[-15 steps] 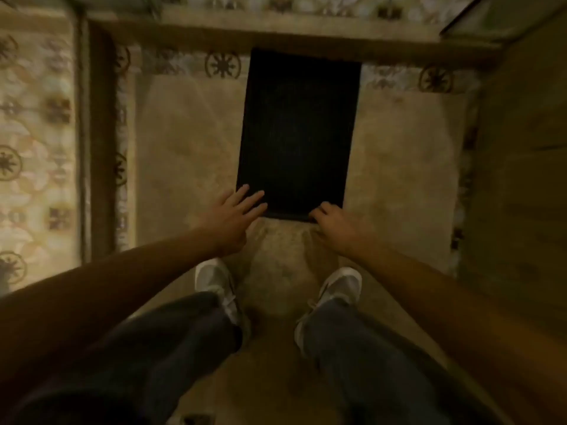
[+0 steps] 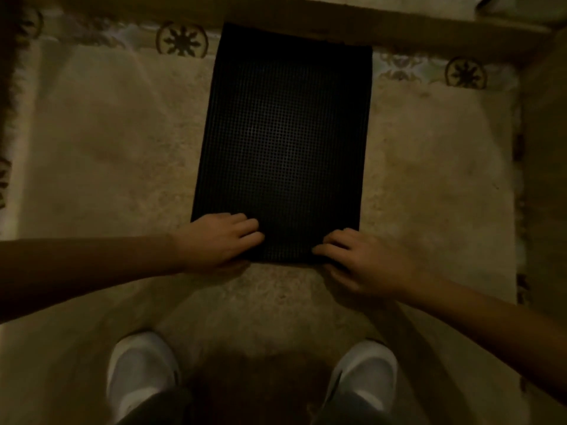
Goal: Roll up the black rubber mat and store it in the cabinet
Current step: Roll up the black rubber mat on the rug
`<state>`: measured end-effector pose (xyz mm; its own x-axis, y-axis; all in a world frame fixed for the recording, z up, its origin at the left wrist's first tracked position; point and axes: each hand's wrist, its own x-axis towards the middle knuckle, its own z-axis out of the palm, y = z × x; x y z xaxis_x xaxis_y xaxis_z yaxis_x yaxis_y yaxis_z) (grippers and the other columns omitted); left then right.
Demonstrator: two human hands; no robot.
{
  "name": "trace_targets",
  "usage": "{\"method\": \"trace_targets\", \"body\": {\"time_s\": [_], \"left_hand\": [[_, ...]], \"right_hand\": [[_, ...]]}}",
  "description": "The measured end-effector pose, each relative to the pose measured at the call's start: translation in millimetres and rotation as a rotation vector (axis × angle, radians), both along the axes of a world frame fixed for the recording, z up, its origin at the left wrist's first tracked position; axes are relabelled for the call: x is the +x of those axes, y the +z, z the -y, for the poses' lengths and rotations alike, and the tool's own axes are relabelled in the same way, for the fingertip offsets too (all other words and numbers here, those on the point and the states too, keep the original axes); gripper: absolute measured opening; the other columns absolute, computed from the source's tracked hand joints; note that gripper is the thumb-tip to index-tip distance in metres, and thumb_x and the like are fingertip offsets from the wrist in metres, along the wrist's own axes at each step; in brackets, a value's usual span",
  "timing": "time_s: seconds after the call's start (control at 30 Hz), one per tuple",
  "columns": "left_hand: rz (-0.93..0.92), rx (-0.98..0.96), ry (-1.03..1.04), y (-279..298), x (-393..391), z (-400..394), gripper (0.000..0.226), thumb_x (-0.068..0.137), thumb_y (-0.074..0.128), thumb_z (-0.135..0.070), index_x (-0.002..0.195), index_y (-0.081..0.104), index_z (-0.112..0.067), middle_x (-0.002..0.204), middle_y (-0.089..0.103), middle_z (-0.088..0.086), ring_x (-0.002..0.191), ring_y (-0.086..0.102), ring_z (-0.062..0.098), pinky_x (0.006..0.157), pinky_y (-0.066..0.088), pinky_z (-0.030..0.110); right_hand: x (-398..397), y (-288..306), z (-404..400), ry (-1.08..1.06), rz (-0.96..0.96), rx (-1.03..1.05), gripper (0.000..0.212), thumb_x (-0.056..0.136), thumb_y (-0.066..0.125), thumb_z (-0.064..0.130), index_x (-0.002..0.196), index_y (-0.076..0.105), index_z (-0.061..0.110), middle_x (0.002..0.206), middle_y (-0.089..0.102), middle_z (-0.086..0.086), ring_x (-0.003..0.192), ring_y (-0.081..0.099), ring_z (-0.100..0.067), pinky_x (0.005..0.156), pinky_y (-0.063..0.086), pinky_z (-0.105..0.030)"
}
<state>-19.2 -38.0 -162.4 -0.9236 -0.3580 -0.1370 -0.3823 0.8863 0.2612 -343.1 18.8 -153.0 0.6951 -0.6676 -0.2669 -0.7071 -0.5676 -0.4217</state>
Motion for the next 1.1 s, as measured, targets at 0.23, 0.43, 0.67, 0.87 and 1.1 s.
{"method": "trace_targets", "body": {"time_s": [0.23,0.43,0.67,0.87,1.1], "left_hand": [[-0.024,-0.165,0.132,-4,2,-25,0.046,0.091,0.036,-0.018,0.123,0.064,-0.003,0.101,0.068,0.016,0.077,0.065,0.03,0.057,0.057,0.036],[-0.019,-0.183,0.308,-3,-21,-23,0.046,0.086,0.034,-0.018,0.119,0.064,-0.006,0.096,0.067,0.008,0.078,0.066,0.023,0.059,0.054,0.034],[-0.161,-0.108,0.266,-1,-15,-31,0.041,0.086,0.039,-0.026,0.12,0.054,-0.012,0.086,0.066,-0.004,0.053,0.058,0.006,0.034,0.037,0.018],[-0.177,-0.108,0.155,-20,-9,-70,0.038,0.095,0.046,-0.043,0.126,0.05,-0.022,0.095,0.064,-0.003,0.061,0.059,0.005,0.036,0.043,0.02],[-0.241,-0.232,0.136,-32,-10,-65,0.046,0.09,0.063,-0.051,0.12,0.059,-0.016,0.106,0.056,0.007,0.085,0.056,0.019,0.066,0.05,0.029]], "right_hand": [[25,-7,-20,-0.2,-0.068,-0.194,0.048,0.094,0.048,0.029,0.139,0.053,0.016,0.108,0.06,-0.009,0.09,0.056,-0.023,0.066,0.051,-0.034],[53,-2,-16,-0.342,-0.16,-0.281,0.031,0.081,0.074,0.024,0.109,0.064,0.013,0.092,0.061,-0.004,0.077,0.058,-0.021,0.059,0.047,-0.03],[42,2,-21,-0.278,-0.086,-0.295,0.027,0.087,0.044,0.033,0.102,0.059,0.017,0.079,0.063,0.001,0.061,0.059,-0.016,0.045,0.049,-0.027],[44,-17,-58,-0.19,-0.126,-0.239,0.034,0.081,0.041,0.039,0.111,0.052,0.025,0.078,0.065,0.007,0.06,0.063,-0.013,0.043,0.048,-0.025],[55,-24,-60,-0.294,-0.046,-0.55,0.021,0.091,0.053,0.025,0.108,0.062,0.016,0.095,0.06,-0.007,0.079,0.051,-0.023,0.062,0.041,-0.035]]}}
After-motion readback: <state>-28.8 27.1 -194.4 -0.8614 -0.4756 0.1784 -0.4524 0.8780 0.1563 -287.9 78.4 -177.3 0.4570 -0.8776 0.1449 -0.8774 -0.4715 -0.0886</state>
